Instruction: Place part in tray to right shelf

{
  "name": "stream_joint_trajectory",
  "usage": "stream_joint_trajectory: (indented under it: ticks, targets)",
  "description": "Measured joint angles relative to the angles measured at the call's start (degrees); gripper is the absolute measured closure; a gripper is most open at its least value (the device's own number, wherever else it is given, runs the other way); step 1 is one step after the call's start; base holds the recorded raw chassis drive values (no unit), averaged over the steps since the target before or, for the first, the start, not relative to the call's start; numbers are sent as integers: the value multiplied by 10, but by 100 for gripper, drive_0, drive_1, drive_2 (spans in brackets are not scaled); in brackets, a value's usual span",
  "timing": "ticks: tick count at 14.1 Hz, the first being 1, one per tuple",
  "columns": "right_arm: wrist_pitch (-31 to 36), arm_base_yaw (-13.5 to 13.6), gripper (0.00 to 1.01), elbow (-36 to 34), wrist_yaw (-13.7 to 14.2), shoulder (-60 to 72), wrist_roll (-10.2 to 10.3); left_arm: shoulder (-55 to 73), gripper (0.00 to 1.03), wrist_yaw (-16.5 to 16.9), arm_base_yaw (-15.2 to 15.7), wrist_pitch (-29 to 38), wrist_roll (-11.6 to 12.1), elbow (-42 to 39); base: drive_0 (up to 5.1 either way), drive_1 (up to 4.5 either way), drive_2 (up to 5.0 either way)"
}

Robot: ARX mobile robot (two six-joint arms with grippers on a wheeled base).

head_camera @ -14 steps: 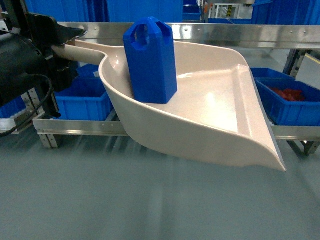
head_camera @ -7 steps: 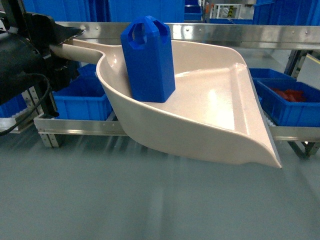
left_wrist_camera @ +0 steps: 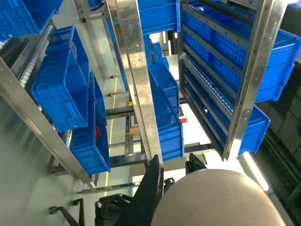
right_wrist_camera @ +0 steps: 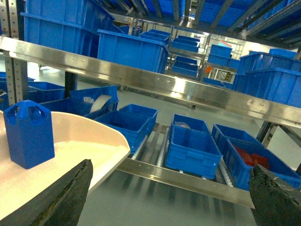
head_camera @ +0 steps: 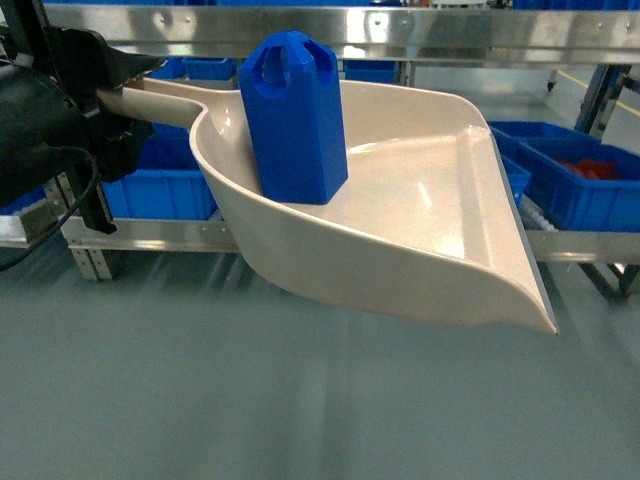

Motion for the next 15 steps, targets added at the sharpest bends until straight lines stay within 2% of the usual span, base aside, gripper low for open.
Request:
stream_joint_trajectory:
  ticks: [15]
  targets:
    - [0,0,3,0,1,0,2,0,91,0,0,0,0,0,0,0,0]
